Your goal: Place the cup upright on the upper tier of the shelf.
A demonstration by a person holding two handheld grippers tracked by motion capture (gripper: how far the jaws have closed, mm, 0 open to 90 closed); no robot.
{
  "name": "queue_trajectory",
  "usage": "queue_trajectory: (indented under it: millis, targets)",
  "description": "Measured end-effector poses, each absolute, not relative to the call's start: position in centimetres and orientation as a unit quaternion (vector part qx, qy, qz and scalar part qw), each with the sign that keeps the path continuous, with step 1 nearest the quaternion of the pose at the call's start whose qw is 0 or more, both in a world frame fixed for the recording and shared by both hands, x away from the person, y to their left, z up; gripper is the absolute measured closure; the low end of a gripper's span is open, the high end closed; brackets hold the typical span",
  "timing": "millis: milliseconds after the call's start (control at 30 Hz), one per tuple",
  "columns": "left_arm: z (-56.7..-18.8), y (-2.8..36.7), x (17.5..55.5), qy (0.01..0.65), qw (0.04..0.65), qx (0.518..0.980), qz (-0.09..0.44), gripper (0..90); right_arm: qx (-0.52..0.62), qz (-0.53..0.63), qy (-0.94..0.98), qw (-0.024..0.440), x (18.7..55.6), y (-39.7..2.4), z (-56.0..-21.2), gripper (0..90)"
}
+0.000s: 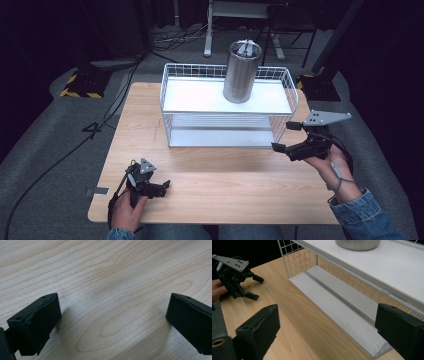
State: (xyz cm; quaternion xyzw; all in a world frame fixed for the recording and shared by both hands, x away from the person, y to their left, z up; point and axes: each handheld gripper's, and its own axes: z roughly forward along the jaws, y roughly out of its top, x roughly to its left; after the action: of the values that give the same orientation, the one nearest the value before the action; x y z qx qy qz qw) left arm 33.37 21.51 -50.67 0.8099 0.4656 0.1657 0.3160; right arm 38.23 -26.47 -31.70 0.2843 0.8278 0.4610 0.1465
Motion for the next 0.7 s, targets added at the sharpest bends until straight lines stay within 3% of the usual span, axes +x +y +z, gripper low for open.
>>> queue_trajectory:
  millis: [67,700]
  targets:
    - [-50.7,21.5,33.4,0.466,0.316,0.810,0.166,0.2,0.287,0.462,0.828,0.137,37.9,-26.5,-32.8,16.1]
    - [-50.7,21.5,33.4,0.468,0.316,0.808,0.167,0.3,0.317,0.428,0.842,0.084,35.9,-26.8,-40.4,15.4]
